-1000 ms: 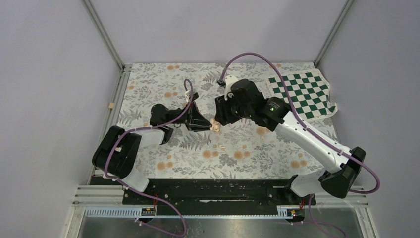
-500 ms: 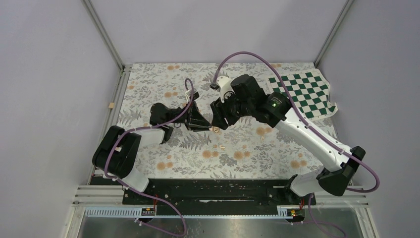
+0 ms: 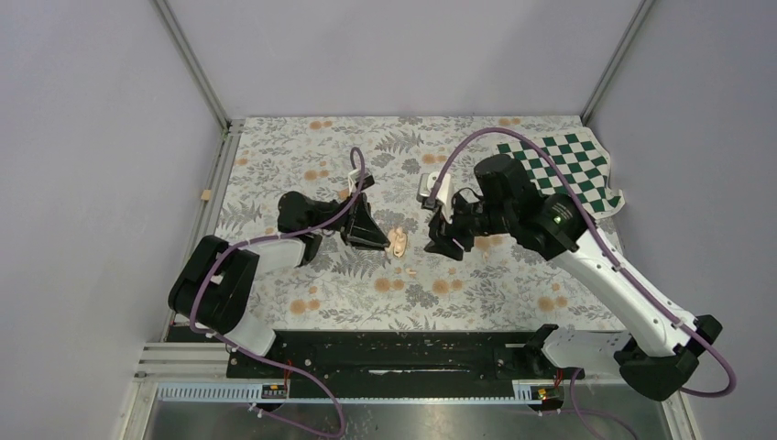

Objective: Insert the wireless bluetooth earbuds into the charging case
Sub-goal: Adjust the earbud with the charging case.

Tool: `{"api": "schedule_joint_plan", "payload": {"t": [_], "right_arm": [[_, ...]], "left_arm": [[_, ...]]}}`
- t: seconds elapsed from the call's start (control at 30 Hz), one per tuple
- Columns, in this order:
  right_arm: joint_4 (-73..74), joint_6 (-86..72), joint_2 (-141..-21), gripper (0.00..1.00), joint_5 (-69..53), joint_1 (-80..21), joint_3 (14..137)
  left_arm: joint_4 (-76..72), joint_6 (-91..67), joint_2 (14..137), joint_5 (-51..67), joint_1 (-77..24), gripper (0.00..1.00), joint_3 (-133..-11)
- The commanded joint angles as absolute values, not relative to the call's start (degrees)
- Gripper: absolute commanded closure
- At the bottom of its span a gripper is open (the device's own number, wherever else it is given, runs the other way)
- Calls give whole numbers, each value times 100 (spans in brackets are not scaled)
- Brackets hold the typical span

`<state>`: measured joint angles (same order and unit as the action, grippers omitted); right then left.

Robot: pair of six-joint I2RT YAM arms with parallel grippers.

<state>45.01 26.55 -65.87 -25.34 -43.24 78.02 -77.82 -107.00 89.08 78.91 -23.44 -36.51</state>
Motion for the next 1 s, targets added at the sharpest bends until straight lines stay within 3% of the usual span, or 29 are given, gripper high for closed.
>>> {"api": "schedule_joint_plan", "payload": {"t": [0.0, 0.27, 0.73, 0.97], "right_arm": [[4538, 3087, -7056, 41, -3319, -4267, 8216], [4704, 3213, -7584, 42, -3315, -4271, 8814], [6127, 3883, -8704, 32, -3985, -4140, 10028], [6074, 3699, -9053, 35, -3822, -4138, 10214]], "left_arm": [[-8180, -10610, 8739, 7908, -2449, 100, -3653], [-8178, -10569, 8694, 7843, -2480, 100, -3621], [-8182, -10493, 8730, 7798, -2495, 100, -3515], [-8181, -10450, 8730, 7791, -2496, 100, -3494]]}}
